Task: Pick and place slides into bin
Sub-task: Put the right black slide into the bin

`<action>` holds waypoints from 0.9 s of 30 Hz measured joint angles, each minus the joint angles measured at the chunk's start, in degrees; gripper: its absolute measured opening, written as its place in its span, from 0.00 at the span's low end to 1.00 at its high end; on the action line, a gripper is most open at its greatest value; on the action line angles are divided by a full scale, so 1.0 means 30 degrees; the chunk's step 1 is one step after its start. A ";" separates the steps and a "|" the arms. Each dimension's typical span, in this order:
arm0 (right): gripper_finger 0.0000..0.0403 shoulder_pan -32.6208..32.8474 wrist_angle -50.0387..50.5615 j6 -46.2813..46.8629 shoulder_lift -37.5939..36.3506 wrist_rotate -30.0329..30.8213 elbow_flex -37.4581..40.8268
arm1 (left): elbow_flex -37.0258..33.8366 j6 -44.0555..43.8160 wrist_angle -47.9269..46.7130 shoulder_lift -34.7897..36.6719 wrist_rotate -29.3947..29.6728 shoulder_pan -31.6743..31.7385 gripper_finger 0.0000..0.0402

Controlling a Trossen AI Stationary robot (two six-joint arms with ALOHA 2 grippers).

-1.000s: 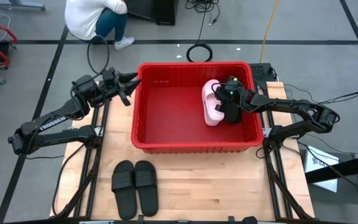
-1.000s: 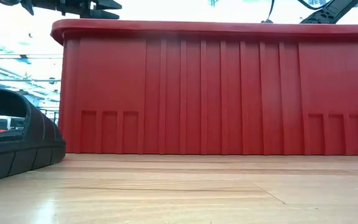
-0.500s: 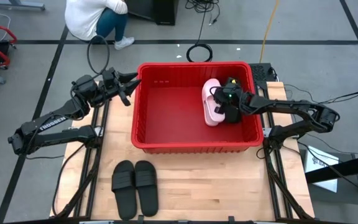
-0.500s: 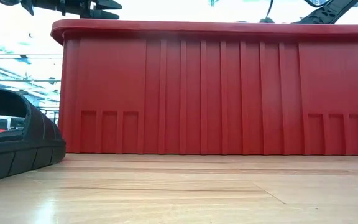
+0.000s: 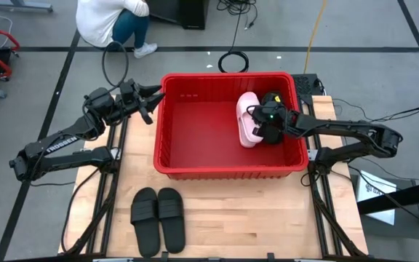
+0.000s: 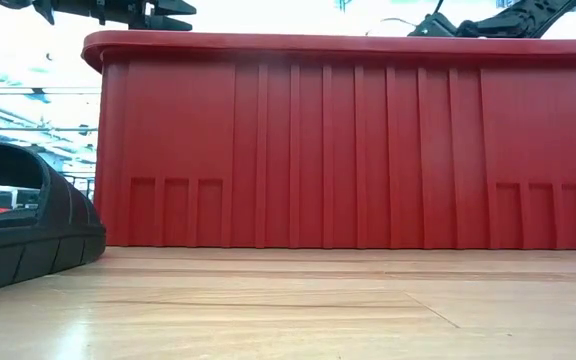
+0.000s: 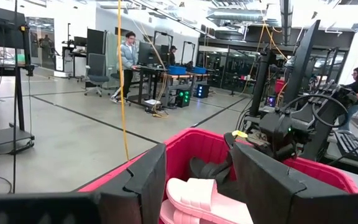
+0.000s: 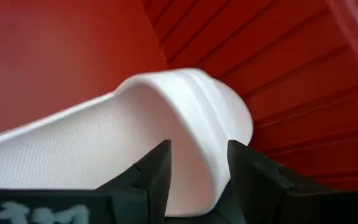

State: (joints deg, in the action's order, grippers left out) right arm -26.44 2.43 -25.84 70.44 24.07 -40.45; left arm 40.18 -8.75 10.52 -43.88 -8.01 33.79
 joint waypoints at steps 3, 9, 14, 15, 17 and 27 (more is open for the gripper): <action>0.37 0.0112 0.0089 -0.0098 -0.0337 -0.0011 0.0000 | 0.0000 0.0000 -0.0013 -0.0002 -0.0025 -0.0003 0.46; 0.36 0.0797 -0.0139 -0.0248 -0.1120 -0.0019 0.0000 | 0.0000 0.0236 -0.0129 0.0000 -0.0028 -0.0003 0.46; 0.36 0.1715 -0.0416 -0.0252 -0.1885 -0.0026 0.0003 | 0.0000 0.0949 -0.0168 0.0000 -0.0177 -0.0192 0.46; 0.36 0.1911 -0.0468 -0.0248 -0.2054 -0.0032 0.0000 | 0.0000 0.1035 -0.0170 0.0000 -0.0310 -0.0261 0.46; 0.36 0.2345 -0.0508 -0.0248 -0.2337 -0.0034 0.0004 | 0.0000 0.1232 -0.0175 0.0000 -0.0799 -0.0459 0.46; 0.34 0.5070 -0.3468 -0.0180 -0.3222 -0.0052 0.0007 | -0.0007 0.2889 -0.0794 0.0291 -0.2845 -0.2309 0.46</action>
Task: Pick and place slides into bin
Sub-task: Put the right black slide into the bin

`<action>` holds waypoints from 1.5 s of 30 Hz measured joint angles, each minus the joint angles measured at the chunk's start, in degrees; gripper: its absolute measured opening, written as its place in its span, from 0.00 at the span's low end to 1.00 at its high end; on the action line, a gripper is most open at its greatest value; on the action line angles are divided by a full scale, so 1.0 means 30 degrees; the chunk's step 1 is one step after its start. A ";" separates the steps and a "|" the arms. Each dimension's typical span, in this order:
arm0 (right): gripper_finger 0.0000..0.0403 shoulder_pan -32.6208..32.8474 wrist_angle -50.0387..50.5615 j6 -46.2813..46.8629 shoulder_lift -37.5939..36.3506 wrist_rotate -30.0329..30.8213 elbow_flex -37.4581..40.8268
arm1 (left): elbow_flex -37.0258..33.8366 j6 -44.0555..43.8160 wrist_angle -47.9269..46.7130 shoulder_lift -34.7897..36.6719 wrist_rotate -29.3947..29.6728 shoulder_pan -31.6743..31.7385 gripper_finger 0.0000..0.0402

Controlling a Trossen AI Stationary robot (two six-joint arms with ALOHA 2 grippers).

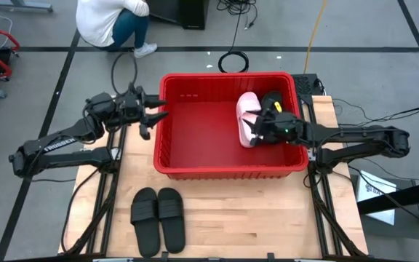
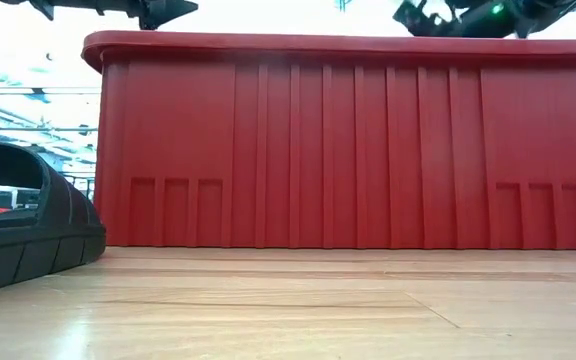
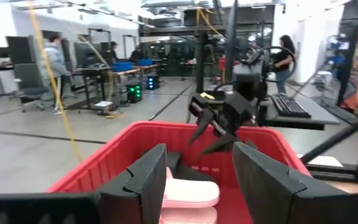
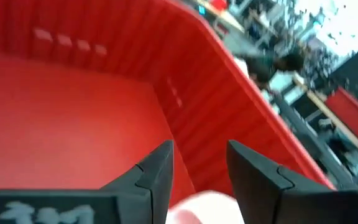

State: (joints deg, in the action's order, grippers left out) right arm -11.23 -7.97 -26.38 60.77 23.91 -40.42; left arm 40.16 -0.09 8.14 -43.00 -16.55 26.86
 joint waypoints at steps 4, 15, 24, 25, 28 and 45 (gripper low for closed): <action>0.34 0.1168 -0.0838 0.0031 -0.0271 0.0001 0.0000 | 0.0000 0.0263 -0.0552 0.0603 0.0086 -0.0866 0.46; 0.34 0.4962 -0.2613 0.0122 -0.0422 -0.0004 0.0007 | 0.0000 0.1707 -0.2176 0.2106 0.1031 -0.4595 0.46; 0.33 0.7708 -0.3994 0.0113 -0.0422 -0.0011 0.0015 | 0.0000 0.1935 -0.2203 0.2106 0.1038 -0.8524 0.46; 0.33 0.7961 -0.4153 0.0113 -0.0415 -0.0011 0.0015 | 0.0000 0.1927 -0.2214 0.2092 0.1045 -0.8970 0.46; 0.33 0.8609 -0.4665 0.0094 -0.0415 -0.0007 0.0015 | 0.0000 0.2015 -0.2288 0.1985 0.1050 -1.0270 0.46; 0.32 1.0111 -0.5105 0.2111 -0.0408 -0.0004 0.0015 | 0.0626 0.5286 -0.1515 -0.3254 0.6761 -1.7069 0.46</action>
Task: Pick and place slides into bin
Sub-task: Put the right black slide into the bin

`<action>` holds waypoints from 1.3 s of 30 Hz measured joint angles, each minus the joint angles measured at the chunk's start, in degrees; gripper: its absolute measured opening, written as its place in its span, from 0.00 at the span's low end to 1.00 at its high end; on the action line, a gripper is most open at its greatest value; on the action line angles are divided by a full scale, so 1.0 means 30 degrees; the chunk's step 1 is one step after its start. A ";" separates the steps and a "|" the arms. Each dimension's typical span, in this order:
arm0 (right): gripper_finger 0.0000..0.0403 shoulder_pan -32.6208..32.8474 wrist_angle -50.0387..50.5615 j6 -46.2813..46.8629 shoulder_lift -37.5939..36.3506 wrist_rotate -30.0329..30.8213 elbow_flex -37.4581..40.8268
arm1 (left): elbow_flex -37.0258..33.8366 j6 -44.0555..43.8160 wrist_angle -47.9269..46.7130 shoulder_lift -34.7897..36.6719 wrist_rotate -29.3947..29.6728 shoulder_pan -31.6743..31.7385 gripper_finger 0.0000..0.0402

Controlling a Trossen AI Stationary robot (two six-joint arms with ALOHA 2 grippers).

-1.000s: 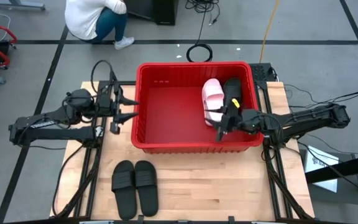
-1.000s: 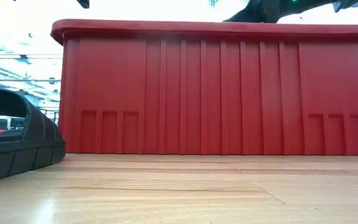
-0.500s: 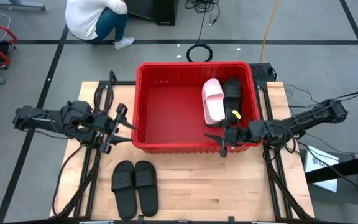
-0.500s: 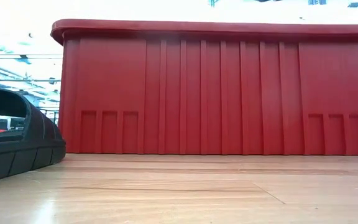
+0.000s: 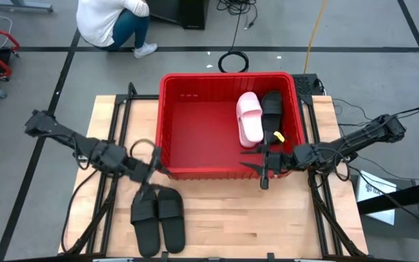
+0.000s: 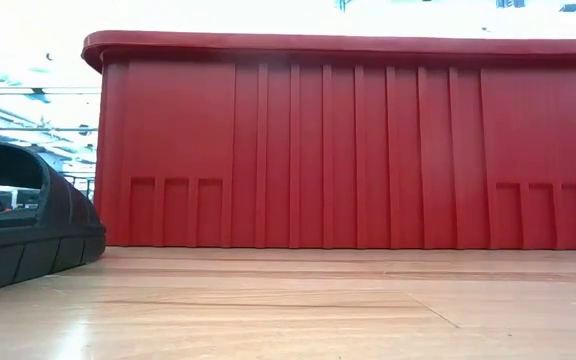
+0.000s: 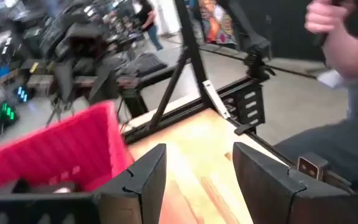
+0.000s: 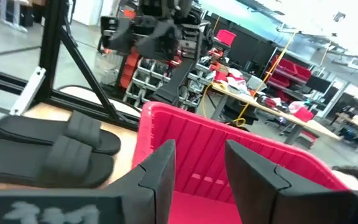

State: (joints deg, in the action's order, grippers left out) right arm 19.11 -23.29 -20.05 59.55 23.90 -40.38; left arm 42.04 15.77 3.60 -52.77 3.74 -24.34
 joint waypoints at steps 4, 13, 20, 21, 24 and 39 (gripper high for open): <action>0.31 0.0504 0.0084 0.0519 0.0000 0.0000 0.0000 | 0.1434 0.1022 -0.0872 -0.1491 0.2737 -0.2269 0.46; 0.31 0.1219 -0.0310 0.0462 0.0015 0.0000 0.0000 | 0.4075 -0.0124 -0.3885 -0.5198 1.0436 -0.6288 0.46; 0.31 0.1212 -0.1018 -0.0067 0.0015 0.0007 0.0000 | 0.5935 -0.0464 -0.4694 -0.7983 1.3398 -0.8382 0.46; 0.31 0.1212 -0.1077 -0.0121 0.0015 0.0007 0.0000 | 0.6245 -0.0687 -0.4963 -0.8415 1.3632 -0.8541 0.46; 0.31 0.1212 -0.1189 -0.0103 0.0015 0.0007 0.0000 | 0.7156 -0.1603 -0.5729 -0.9577 1.3755 -0.8913 0.46; 0.31 0.1330 -0.1457 0.1391 0.0015 -0.0044 0.0000 | 0.9049 -0.6316 -0.7209 -1.3032 1.3912 -0.9681 0.46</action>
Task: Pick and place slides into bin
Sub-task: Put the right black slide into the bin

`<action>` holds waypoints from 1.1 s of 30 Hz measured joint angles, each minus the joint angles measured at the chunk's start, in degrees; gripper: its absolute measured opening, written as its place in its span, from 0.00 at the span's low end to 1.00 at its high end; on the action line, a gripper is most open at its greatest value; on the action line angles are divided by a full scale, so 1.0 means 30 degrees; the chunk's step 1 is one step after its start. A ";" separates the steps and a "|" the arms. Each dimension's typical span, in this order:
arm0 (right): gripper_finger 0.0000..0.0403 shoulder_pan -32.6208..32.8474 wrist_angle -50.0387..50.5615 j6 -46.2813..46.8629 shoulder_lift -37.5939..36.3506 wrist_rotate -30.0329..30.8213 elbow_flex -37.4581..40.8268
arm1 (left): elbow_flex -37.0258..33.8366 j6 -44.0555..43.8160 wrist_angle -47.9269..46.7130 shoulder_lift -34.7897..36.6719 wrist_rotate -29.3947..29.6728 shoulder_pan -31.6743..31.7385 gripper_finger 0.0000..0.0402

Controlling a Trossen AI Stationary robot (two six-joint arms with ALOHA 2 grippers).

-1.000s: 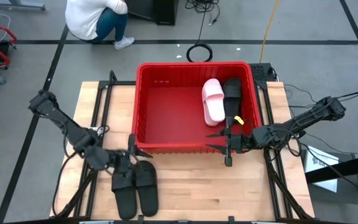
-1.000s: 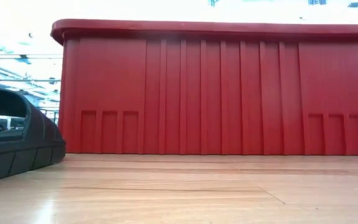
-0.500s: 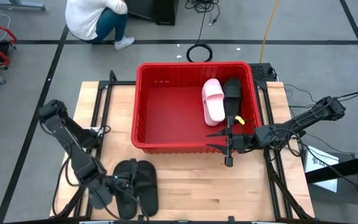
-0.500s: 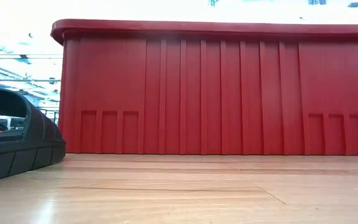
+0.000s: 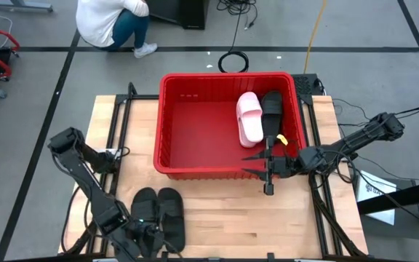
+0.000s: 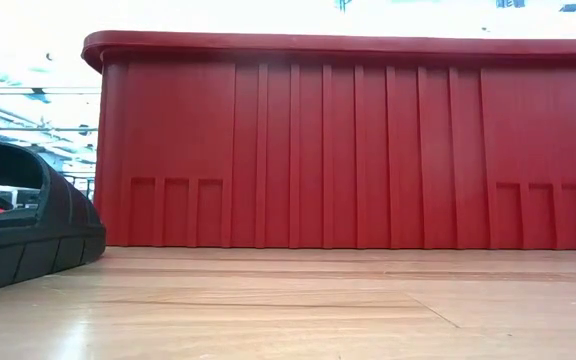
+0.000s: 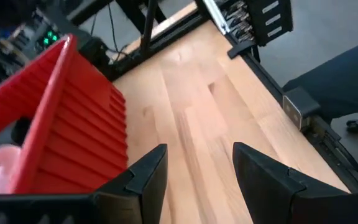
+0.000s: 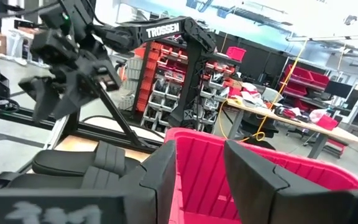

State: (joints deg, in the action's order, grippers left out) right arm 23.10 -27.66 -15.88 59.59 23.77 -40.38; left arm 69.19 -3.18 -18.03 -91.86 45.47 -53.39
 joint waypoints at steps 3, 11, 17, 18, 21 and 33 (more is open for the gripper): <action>0.31 0.0302 0.0007 0.0065 0.0000 -0.0007 0.0000 | 0.0000 -0.1833 -0.0800 -0.0350 0.0017 0.0013 0.46; 0.31 0.0994 -0.0150 -0.0015 0.0000 -0.0022 0.0000 | 0.0000 -0.5757 -0.2178 -0.1250 -0.1296 0.0223 0.46; 0.31 0.1004 -0.0204 -0.0098 0.0000 -0.0017 0.0000 | 0.0000 -0.8163 -0.4414 -0.1549 -0.2387 0.0495 0.46; 0.31 0.1004 -0.0204 -0.0204 0.0000 -0.0018 0.0000 | 0.0000 -0.8605 -0.4831 -0.1591 -0.2568 0.0570 0.46; 0.31 0.1004 -0.0204 -0.0438 0.0000 0.0000 0.0000 | -0.0007 -0.9655 -0.5891 -0.1673 -0.3282 0.0744 0.46; 0.31 0.1004 -0.0124 -0.0438 0.0000 0.0051 0.0000 | -0.0064 -1.1359 -0.6681 -0.2413 -0.4821 0.1303 0.46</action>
State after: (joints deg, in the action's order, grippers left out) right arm 26.11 -28.03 -17.19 59.59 23.92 -40.38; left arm 68.99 -37.25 -38.07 -99.10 31.01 -49.48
